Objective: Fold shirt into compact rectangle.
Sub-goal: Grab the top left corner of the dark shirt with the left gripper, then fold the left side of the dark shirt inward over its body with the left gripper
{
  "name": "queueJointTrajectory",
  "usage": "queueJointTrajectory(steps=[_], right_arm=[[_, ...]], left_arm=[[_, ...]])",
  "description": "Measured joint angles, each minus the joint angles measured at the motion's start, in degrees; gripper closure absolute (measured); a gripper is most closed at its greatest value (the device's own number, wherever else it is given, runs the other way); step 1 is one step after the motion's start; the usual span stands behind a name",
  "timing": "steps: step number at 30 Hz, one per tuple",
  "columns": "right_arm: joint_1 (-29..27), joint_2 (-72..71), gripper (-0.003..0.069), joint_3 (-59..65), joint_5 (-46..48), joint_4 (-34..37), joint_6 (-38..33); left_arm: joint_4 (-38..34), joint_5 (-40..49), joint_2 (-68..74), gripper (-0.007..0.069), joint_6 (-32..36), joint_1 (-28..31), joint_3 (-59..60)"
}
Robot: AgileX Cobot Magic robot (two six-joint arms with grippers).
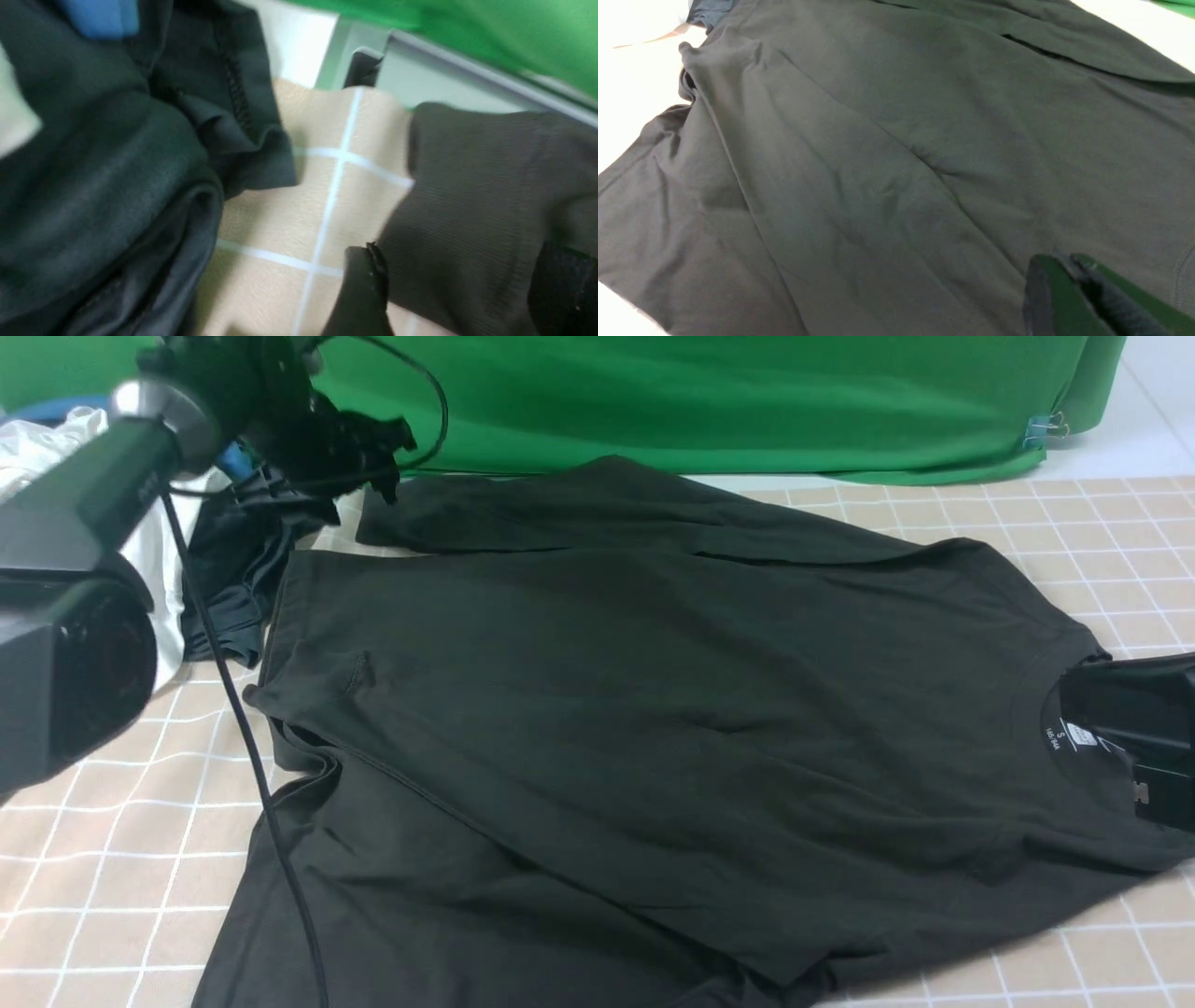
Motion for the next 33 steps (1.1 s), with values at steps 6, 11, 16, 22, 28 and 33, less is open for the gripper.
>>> queueJointTrajectory(steps=[6,11,16,22,28,33], right_arm=[[0.0,0.0,0.0619,0.0,0.0,0.0,0.0],[0.0,0.0,0.0617,0.0,0.0,0.0,0.0],[0.0,0.0,0.0617,0.0,0.0,0.0,0.0],[0.0,0.0,0.0617,0.0,0.0,0.0,0.0],[0.0,0.0,0.0617,0.0,0.0,0.0,0.0],[0.0,0.0,0.0617,0.0,0.0,0.0,-0.21]], left_arm=[[-1.22,-4.35,1.44,0.0158,0.1,0.0,0.0],[-2.08,-5.9,3.05,0.0158,1.59,0.0,-0.1],[-2.0,-5.99,3.28,0.0158,2.49,0.0,-0.23],[-2.99,-5.87,3.64,0.0294,9.63,0.0,-0.6],[-3.1,-7.51,4.14,0.059,16.19,-1.21,-0.62],[-2.39,-5.71,2.67,0.0606,13.85,-1.6,-0.67]])
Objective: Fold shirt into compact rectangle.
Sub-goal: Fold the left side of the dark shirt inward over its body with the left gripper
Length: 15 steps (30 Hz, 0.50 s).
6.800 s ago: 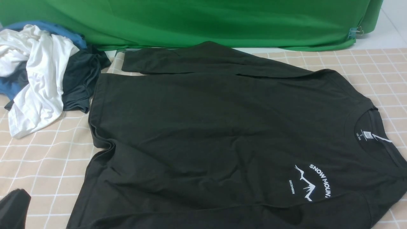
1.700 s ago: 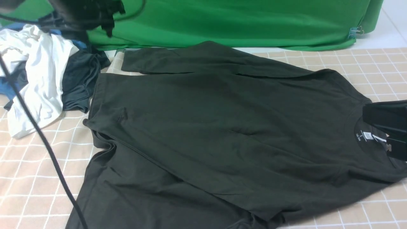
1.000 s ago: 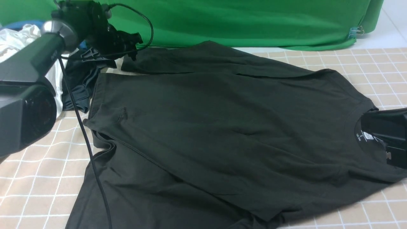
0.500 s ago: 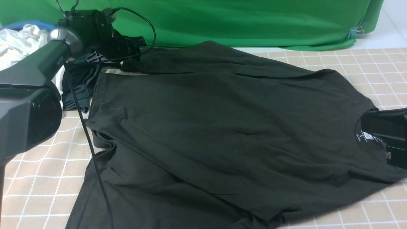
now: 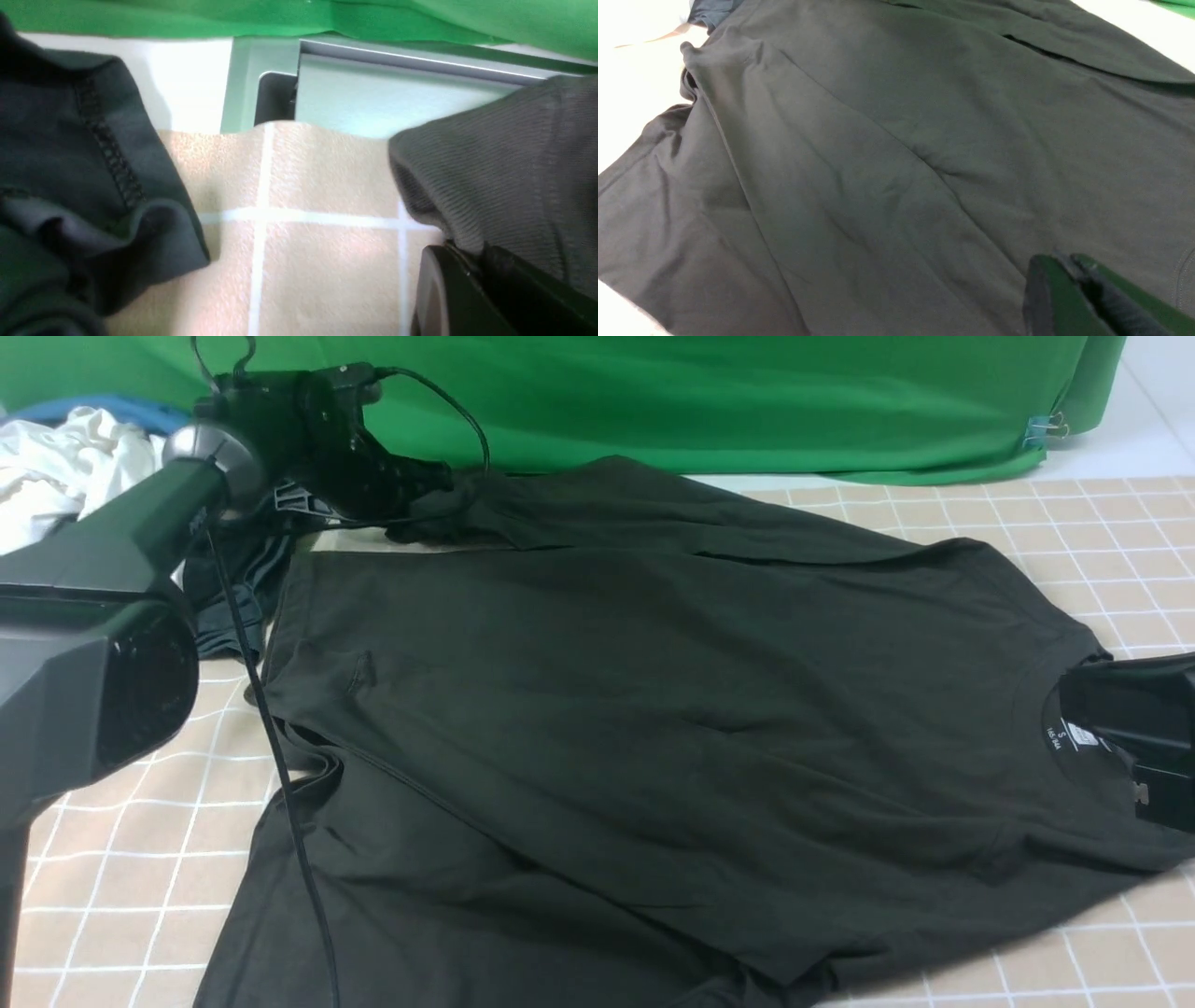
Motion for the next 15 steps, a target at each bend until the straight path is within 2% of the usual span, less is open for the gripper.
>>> queueJointTrajectory(steps=[8,15], right_arm=[[0.0,0.0,0.0617,0.0,0.0,0.0,-0.22],[0.0,0.0,0.0617,0.0,0.0,0.0,-0.41]], left_arm=[[0.12,4.75,-11.42,0.0606,-0.65,0.0,0.0],[-2.08,13.56,-21.56,0.0606,1.05,-0.02,-0.09]])
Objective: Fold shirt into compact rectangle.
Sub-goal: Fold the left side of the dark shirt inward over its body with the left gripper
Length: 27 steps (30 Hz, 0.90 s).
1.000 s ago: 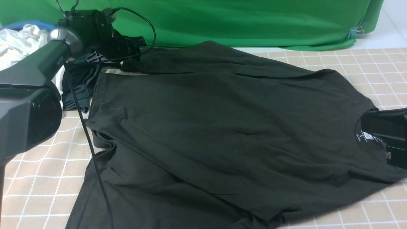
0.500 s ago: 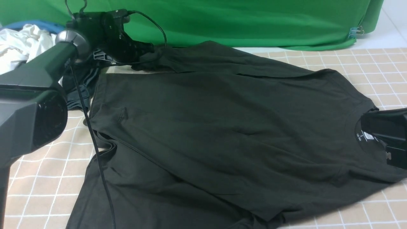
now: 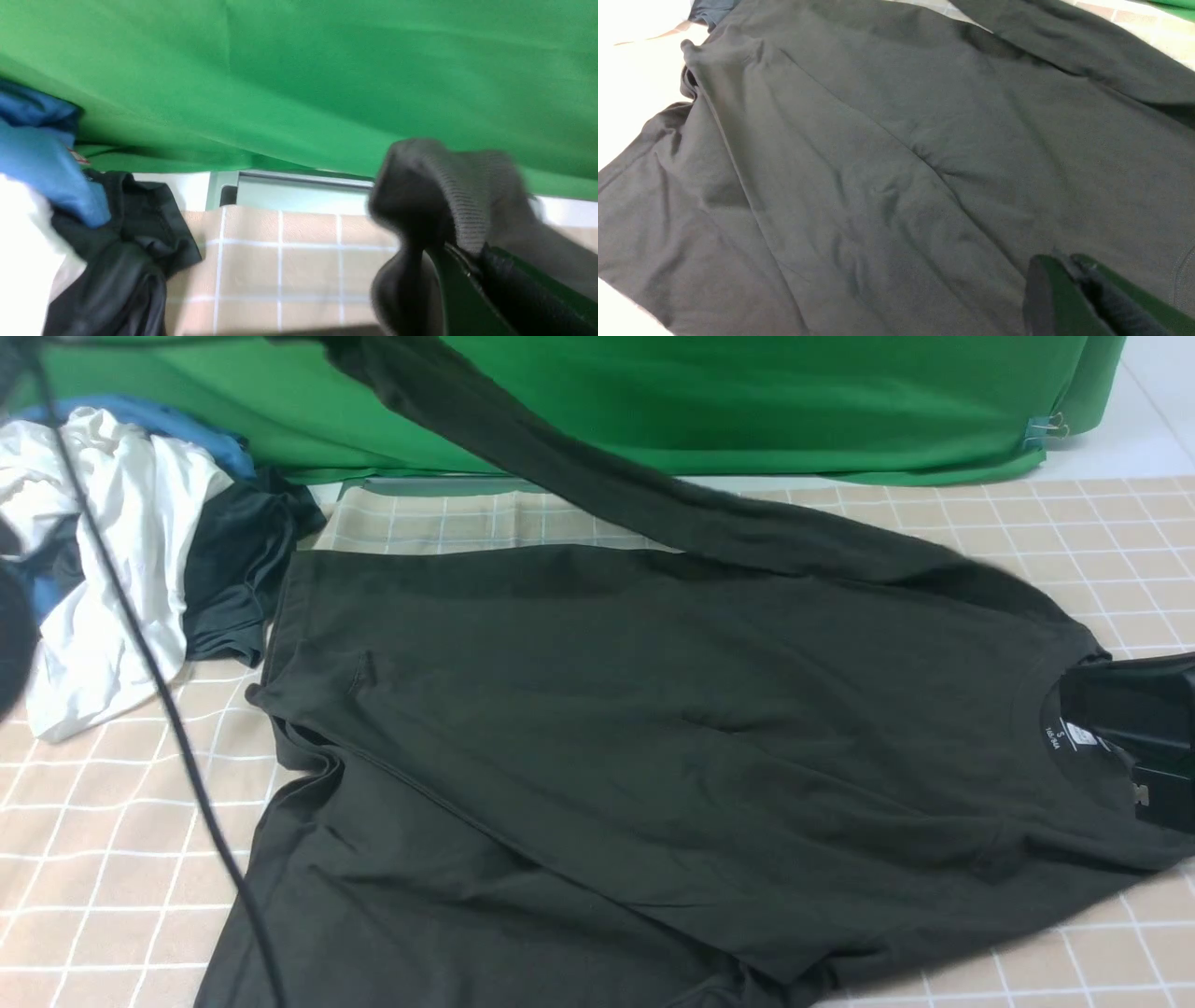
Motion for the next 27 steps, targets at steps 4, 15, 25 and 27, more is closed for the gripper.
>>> queueJointTrajectory(steps=[4,15,25,27], right_arm=[[0.0,0.0,0.0617,0.0,0.0,0.0,-0.68],[0.02,0.0,0.0612,0.0,0.0,0.0,-1.34],[0.08,0.0,0.0606,0.0,0.0,0.0,-1.4],[0.08,0.0,0.0604,0.0,0.0,0.0,-1.45]], left_arm=[[-1.66,5.7,-3.7,0.0606,0.6,0.0,0.0],[-7.81,15.86,-9.11,0.0606,2.51,-1.05,1.53],[-5.27,15.82,-23.47,0.0606,0.48,-4.88,25.58],[-2.9,15.35,-27.03,0.0607,-1.64,-6.06,33.33]])
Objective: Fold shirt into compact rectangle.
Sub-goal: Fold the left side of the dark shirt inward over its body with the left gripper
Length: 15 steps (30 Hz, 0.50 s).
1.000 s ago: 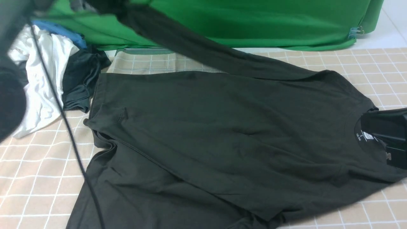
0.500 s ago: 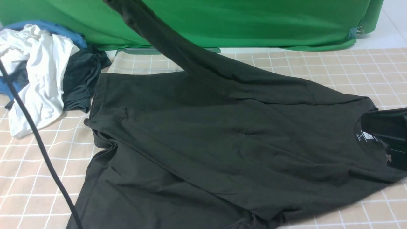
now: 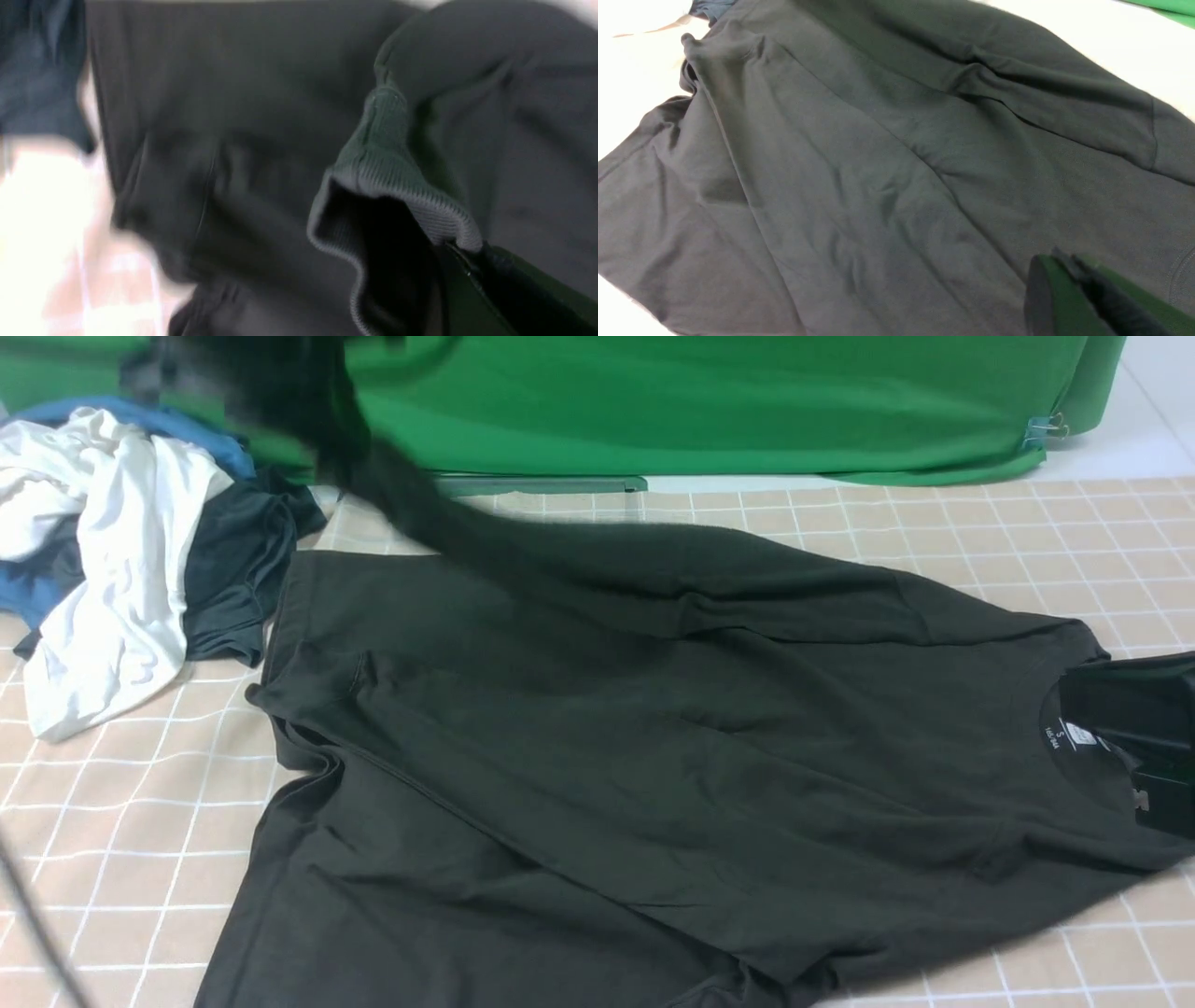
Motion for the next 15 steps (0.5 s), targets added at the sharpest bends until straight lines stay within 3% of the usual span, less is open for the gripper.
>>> queueJointTrajectory(steps=[6,15], right_arm=[[0.0,0.0,0.0602,0.0,-0.06,0.0,-0.06],[0.0,0.0,0.0599,0.0,-1.08,0.0,-0.06]], left_arm=[[5.23,-1.16,-11.56,0.0607,-5.68,-0.78,16.86],[1.93,-5.18,-17.32,0.0607,-6.52,-0.78,35.98]])
